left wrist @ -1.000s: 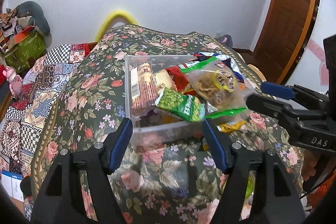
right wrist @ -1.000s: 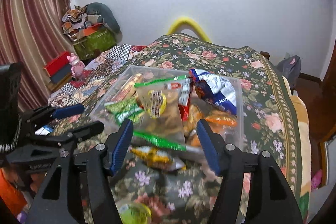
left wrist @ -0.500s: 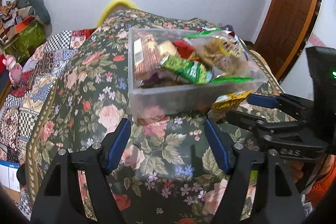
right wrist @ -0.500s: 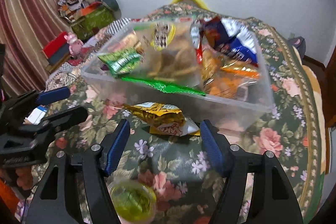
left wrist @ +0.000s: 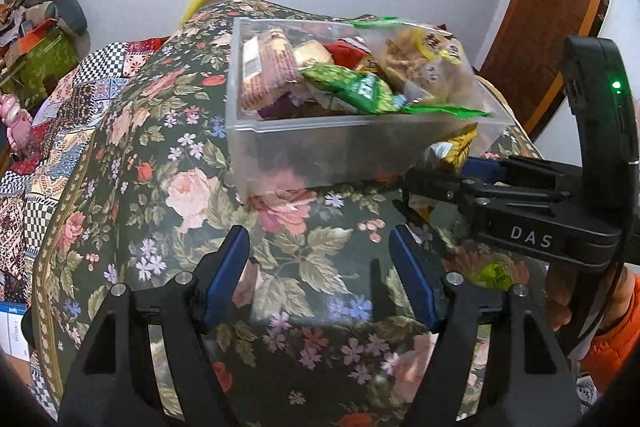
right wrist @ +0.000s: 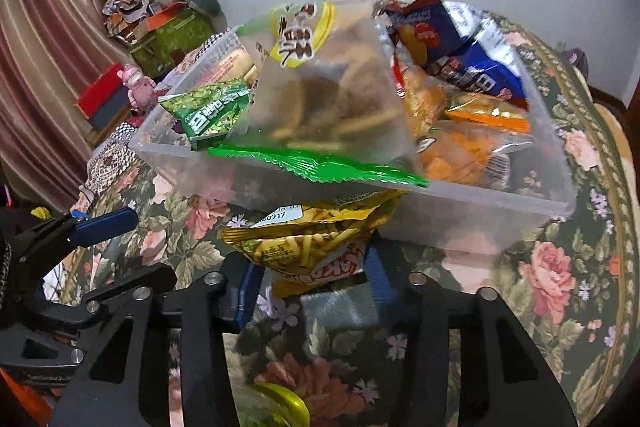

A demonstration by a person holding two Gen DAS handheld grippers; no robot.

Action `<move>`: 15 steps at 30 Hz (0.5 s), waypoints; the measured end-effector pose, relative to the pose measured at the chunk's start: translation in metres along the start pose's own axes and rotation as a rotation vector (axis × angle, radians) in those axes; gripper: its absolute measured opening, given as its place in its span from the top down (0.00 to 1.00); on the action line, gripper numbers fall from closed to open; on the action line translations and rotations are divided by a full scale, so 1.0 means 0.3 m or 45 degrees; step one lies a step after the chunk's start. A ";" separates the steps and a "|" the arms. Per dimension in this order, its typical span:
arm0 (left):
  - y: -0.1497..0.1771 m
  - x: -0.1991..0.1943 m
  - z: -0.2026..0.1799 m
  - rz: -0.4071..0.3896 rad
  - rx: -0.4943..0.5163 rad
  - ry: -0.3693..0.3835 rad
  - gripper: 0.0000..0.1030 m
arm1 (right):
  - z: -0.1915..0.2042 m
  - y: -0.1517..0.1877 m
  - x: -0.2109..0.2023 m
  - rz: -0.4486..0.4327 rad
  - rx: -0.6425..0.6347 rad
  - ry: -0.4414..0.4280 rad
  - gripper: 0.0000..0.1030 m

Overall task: Organize snacks
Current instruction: 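Grasp green jelly cup with left tool while right grasps yellow snack bag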

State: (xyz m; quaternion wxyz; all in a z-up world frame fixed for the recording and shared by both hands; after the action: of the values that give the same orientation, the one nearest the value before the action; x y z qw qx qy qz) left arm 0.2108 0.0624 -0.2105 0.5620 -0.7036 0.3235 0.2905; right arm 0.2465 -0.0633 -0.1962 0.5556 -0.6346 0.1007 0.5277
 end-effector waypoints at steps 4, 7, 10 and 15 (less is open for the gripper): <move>0.016 -0.028 -0.051 0.001 0.014 0.026 0.30 | -0.015 0.022 -0.066 -0.033 -0.016 0.021 0.61; 0.032 -0.049 -0.100 0.014 0.020 0.057 0.30 | -0.044 0.052 -0.143 -0.066 -0.018 0.050 0.61; 0.055 -0.059 -0.160 0.036 0.034 0.083 0.27 | -0.071 0.077 -0.202 -0.086 0.003 0.058 0.61; 0.108 -0.056 -0.264 0.079 0.072 0.106 0.23 | -0.102 0.123 -0.297 -0.119 0.036 0.079 0.61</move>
State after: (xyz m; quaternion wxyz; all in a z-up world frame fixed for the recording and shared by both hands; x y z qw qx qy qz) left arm 0.1784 -0.0181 -0.2013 0.5584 -0.6886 0.3763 0.2692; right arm 0.1995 -0.1424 -0.1539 0.5854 -0.6466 0.0955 0.4797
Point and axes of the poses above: each gripper's, at about its wrist camera, not at the fingertips, and x roughly the way its jaws point, z to its left, y to its underside, the point moved 4 cm from there along x, roughly the way its jaws point, and after that the axes turned 6 degrees about -x, right-handed, at the moved point
